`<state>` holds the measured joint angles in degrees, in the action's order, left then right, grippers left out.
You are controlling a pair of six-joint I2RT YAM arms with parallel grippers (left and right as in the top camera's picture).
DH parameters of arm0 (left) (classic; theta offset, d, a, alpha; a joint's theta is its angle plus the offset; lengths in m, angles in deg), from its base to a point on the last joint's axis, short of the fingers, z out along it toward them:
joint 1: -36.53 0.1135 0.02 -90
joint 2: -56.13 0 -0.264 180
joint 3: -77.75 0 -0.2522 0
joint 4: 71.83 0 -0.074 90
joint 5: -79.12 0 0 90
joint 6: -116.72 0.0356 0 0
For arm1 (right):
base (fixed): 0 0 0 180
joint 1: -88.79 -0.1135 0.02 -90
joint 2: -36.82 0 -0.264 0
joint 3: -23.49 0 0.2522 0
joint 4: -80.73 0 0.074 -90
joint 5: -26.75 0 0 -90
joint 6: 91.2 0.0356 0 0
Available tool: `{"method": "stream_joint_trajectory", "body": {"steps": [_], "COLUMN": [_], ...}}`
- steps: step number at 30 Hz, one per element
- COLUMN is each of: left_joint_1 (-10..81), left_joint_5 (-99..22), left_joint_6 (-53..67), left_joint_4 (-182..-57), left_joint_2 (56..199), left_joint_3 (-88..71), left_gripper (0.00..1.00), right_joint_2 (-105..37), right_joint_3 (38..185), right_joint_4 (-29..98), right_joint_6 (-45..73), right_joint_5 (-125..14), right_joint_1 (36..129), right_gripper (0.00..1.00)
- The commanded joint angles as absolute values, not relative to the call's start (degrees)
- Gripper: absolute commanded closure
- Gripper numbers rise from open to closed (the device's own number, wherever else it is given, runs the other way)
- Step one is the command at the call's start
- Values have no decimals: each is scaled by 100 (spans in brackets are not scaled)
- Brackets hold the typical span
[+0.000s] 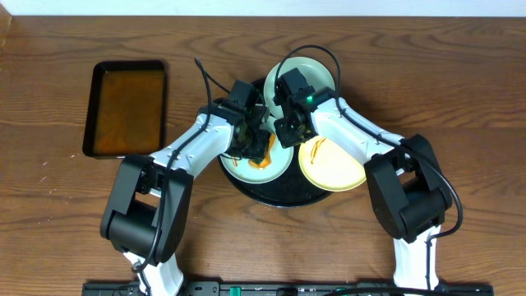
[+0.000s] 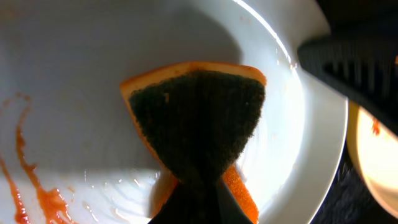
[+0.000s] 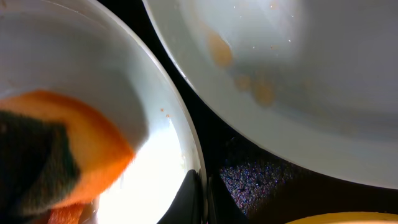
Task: Clean dirty plates on tray and stack at the side
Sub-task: 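Scrub the plate with the sponge while the right gripper holds the rim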
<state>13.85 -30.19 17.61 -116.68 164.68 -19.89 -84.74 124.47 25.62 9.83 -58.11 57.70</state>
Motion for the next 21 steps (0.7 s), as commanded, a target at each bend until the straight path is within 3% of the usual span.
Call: {"method": "stream_joint_trajectory", "body": {"steps": [1, 17, 21], "left_joint_1": [1368, 1335, 1335], "left_joint_5": [-2921, 445, 677], "left_joint_6": [1049, 623, 620], "left_joint_4": [-11513, -11843, -12114], "left_joint_2": [16544, 16501, 16361], "left_joint_3": [-2068, -2590, -2466], "left_gripper": [92, 92, 92], "right_joint_2": [-8526, -8526, -8526], "right_joint_3": [12412, 12412, 12412], "right_joint_4": [2540, 2536, 2538], "right_joint_6": [904, 904, 904], "right_joint_5": [-5826, -5828, -5828], "right_joint_1": [5759, 5759, 5759], "right_gripper": [98, 99, 99]}}
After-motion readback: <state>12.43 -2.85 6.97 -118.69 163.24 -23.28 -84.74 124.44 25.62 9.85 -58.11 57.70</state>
